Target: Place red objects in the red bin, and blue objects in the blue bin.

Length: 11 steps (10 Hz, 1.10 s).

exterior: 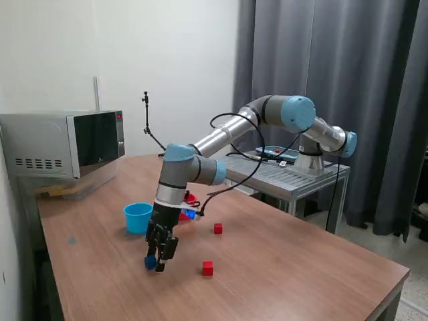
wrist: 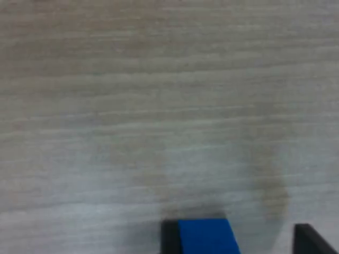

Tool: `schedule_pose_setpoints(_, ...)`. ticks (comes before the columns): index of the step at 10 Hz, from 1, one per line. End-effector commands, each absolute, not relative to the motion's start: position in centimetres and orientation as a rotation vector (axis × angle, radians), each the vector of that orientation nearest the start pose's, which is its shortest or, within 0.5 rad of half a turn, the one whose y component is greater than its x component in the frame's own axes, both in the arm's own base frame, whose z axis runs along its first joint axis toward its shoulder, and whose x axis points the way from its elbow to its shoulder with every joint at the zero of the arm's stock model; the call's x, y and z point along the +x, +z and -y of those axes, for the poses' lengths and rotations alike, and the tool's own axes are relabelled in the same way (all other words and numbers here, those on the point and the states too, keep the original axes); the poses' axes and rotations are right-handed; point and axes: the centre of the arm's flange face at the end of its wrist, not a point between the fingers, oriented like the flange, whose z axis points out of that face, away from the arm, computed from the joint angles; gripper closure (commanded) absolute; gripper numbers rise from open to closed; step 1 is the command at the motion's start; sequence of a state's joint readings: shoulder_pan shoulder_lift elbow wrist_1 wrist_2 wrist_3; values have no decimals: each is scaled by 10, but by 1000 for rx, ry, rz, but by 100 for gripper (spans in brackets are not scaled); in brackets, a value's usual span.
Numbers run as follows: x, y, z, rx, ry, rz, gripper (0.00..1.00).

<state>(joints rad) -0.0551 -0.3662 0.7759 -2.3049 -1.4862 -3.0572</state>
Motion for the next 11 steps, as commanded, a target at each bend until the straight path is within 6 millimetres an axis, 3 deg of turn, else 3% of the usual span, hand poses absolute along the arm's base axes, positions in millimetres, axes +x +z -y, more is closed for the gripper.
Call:
schedule_pose_setpoints(1,-889,94,92,-2256,291,-2562,100)
schedule_pose_setpoints(4,-887,93,91,-2248,294,-2557,100)
schedule_pose_setpoints(6,-888,107,89,-2234,348,-2552,100)
schedule_pose_setpoints(10,-873,179,83,-2228,429,-2562,100)
schedule_pose_setpoints(11,-871,185,78,-2216,435,-2566,100)
